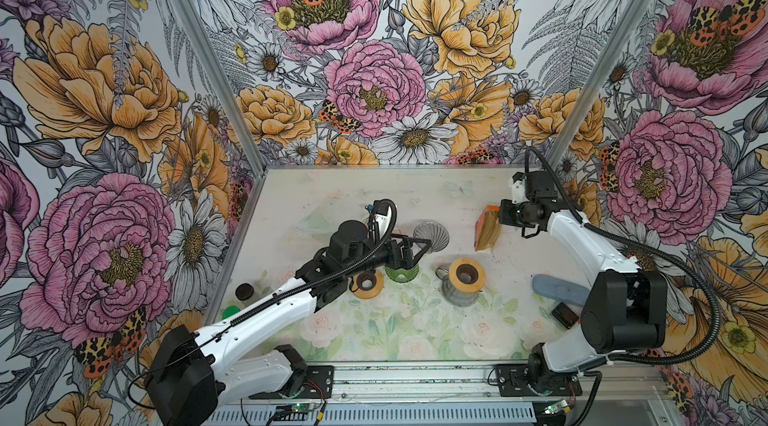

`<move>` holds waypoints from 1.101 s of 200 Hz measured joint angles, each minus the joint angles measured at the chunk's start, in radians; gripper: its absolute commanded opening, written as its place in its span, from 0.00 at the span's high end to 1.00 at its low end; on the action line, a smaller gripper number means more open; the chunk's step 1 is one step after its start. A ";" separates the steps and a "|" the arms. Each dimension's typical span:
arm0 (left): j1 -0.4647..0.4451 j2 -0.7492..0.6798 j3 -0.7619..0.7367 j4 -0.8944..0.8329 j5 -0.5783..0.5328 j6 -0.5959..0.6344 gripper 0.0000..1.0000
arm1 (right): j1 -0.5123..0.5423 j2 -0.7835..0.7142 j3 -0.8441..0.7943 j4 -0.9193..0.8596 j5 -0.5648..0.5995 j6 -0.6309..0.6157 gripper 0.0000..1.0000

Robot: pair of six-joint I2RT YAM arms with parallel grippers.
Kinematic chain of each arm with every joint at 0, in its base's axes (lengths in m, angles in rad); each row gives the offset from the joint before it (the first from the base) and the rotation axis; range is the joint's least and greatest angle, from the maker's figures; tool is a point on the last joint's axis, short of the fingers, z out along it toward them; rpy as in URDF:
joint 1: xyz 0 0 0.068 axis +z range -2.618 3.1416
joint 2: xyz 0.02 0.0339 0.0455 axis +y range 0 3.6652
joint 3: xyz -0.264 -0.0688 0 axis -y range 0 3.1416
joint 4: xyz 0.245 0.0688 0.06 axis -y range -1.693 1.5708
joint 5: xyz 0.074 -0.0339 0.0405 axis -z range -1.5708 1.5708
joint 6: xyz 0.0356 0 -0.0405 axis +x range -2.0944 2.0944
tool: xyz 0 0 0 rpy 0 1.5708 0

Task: Place the coffee filter in the dripper
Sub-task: 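Lower the right gripper into the paper filter stack and pinch the front filter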

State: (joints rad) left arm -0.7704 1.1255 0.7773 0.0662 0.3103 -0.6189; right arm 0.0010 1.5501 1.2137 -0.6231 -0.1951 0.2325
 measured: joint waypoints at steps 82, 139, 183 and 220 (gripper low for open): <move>-0.013 -0.022 -0.008 0.006 -0.003 0.018 0.01 | 0.033 0.061 0.039 0.000 0.007 -0.016 0.81; -0.013 -0.039 -0.015 0.005 -0.012 0.024 0.01 | 0.047 0.091 0.049 0.000 0.041 -0.018 0.82; -0.021 -0.039 -0.015 -0.010 -0.040 0.024 0.01 | 0.048 0.098 0.049 0.007 0.076 -0.022 0.82; -0.039 -0.032 -0.010 -0.020 -0.057 0.024 0.01 | 0.048 0.098 0.049 0.017 0.091 -0.026 0.84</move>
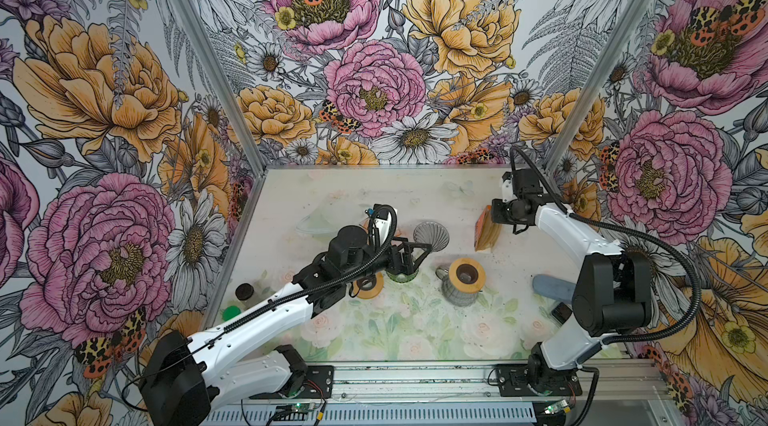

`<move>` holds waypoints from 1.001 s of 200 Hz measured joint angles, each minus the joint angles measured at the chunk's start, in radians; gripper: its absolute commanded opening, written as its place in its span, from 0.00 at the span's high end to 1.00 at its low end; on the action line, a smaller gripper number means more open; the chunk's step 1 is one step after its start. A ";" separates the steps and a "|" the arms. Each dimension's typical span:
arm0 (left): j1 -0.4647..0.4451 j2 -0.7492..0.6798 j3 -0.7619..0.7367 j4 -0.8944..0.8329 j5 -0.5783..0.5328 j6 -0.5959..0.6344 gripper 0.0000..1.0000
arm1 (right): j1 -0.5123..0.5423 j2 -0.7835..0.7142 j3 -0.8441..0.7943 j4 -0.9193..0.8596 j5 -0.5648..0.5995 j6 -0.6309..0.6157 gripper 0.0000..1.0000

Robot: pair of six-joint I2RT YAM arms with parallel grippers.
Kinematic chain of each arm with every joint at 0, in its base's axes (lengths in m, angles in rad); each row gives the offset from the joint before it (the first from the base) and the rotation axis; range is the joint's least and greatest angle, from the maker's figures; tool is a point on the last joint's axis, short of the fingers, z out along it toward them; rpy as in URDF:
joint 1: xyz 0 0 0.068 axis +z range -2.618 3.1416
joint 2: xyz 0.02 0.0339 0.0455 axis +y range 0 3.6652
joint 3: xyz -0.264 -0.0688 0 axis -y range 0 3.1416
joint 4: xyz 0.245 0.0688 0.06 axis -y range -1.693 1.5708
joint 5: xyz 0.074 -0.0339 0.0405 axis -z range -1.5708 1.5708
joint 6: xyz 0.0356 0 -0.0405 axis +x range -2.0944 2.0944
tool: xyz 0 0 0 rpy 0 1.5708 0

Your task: Place the coffee filter in the dripper

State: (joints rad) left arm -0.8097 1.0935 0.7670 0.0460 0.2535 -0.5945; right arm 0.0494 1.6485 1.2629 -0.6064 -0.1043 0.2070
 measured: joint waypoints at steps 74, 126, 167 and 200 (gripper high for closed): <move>-0.013 0.018 0.037 -0.032 -0.012 0.008 0.01 | 0.000 0.018 0.005 0.014 -0.001 0.000 0.85; -0.013 0.023 0.037 -0.041 -0.015 0.012 0.01 | 0.000 0.034 0.011 0.018 -0.002 0.000 0.86; -0.013 0.024 0.037 -0.043 -0.015 0.018 0.01 | 0.005 0.043 0.013 0.021 -0.005 0.000 0.86; -0.013 0.024 0.037 -0.050 -0.019 0.018 0.01 | 0.011 0.072 0.017 0.025 -0.005 0.000 0.87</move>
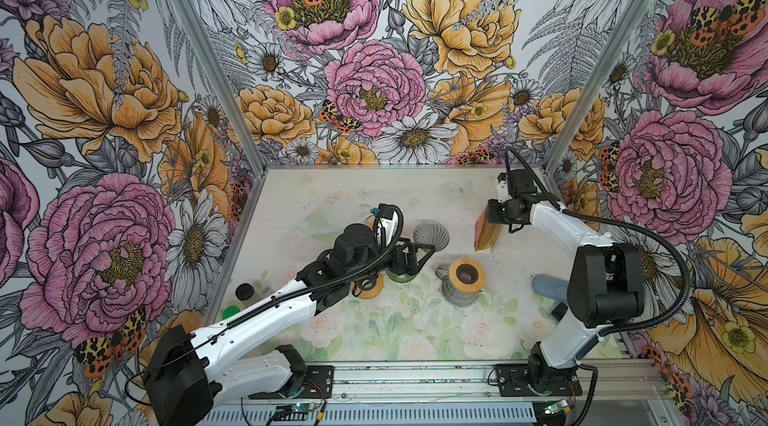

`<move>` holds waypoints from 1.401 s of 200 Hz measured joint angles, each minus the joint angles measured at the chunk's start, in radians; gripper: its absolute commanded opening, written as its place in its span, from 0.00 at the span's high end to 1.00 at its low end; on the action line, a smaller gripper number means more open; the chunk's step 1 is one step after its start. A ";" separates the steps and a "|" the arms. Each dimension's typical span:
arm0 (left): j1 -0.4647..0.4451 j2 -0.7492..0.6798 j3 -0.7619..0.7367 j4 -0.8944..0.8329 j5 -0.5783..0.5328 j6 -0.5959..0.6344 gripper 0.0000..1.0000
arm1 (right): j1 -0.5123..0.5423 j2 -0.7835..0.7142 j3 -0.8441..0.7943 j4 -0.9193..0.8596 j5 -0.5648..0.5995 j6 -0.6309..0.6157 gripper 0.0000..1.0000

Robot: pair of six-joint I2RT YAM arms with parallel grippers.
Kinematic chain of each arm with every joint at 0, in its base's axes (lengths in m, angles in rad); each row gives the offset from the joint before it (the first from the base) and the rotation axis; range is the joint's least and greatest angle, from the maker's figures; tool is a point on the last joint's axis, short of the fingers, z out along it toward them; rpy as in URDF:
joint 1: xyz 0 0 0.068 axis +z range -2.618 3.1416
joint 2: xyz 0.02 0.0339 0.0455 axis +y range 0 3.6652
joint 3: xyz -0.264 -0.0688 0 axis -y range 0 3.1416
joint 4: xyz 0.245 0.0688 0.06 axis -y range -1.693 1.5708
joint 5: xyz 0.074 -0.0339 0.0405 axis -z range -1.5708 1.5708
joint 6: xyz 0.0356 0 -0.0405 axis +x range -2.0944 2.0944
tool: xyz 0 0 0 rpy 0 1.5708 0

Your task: Place the coffee filter in the dripper

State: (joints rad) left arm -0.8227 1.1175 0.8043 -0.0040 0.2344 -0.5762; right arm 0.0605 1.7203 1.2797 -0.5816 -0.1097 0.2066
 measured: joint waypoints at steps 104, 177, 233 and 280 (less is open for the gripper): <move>0.000 0.002 0.047 -0.072 -0.010 0.027 0.01 | 0.002 0.020 0.008 0.011 -0.010 -0.006 0.91; 0.000 0.002 0.047 -0.076 -0.011 0.030 0.01 | 0.007 0.022 0.014 0.026 -0.010 -0.005 0.99; -0.003 0.002 0.047 -0.074 -0.011 0.030 0.01 | 0.009 -0.058 -0.008 0.027 -0.002 0.014 0.99; -0.005 0.002 0.047 -0.074 -0.011 0.030 0.01 | 0.009 -0.134 -0.053 0.024 0.009 0.024 1.00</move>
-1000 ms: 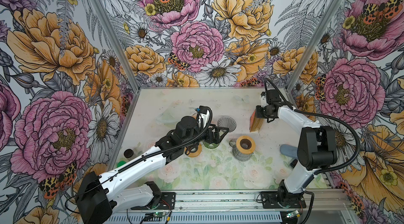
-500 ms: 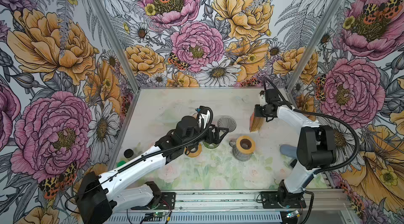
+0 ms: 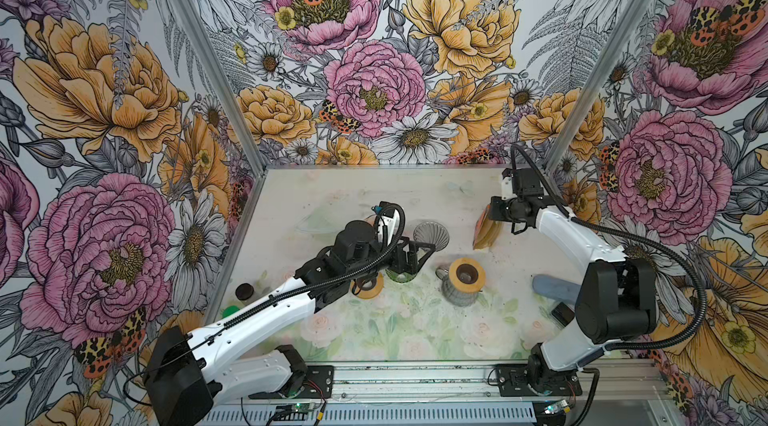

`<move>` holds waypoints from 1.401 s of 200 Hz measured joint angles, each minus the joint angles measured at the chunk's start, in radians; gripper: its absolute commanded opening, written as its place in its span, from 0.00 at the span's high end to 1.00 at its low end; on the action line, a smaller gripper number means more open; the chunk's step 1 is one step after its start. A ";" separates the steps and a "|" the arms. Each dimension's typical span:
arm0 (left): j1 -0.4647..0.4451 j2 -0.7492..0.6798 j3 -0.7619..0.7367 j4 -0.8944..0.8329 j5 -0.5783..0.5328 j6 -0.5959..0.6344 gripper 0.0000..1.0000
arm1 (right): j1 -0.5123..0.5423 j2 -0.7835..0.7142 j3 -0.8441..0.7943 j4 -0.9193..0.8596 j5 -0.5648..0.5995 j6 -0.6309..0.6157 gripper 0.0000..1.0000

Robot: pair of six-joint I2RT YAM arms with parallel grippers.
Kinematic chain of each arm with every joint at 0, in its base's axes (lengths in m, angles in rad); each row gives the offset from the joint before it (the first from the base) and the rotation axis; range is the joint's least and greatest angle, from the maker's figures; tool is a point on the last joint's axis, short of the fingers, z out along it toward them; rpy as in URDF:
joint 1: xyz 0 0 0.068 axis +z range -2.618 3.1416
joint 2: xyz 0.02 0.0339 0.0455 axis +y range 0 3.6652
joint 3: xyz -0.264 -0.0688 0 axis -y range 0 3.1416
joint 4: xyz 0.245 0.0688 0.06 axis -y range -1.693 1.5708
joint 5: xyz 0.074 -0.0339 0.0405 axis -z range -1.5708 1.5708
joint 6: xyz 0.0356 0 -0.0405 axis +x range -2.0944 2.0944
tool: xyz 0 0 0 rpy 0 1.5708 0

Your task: Place the coffee filter in the dripper

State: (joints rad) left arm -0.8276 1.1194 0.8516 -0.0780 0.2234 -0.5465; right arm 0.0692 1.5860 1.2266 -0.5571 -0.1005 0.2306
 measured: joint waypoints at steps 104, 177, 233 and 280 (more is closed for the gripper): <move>-0.002 0.028 0.033 -0.005 0.000 0.015 0.01 | 0.042 -0.232 -0.024 -0.079 0.002 0.004 1.00; -0.002 0.028 0.037 -0.030 0.000 0.027 0.01 | 0.076 -0.333 -0.024 -0.162 0.013 0.003 1.00; -0.002 0.028 0.039 -0.057 -0.015 0.027 0.01 | 0.047 -0.205 0.019 -0.176 0.038 -0.010 1.00; -0.002 0.028 0.039 -0.058 -0.022 0.027 0.01 | 0.025 -0.136 0.050 -0.164 0.026 -0.015 1.00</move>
State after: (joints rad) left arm -0.8291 1.1477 0.8902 -0.1356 0.2012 -0.5194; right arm 0.0944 1.4498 1.2766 -0.7216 -0.0750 0.2153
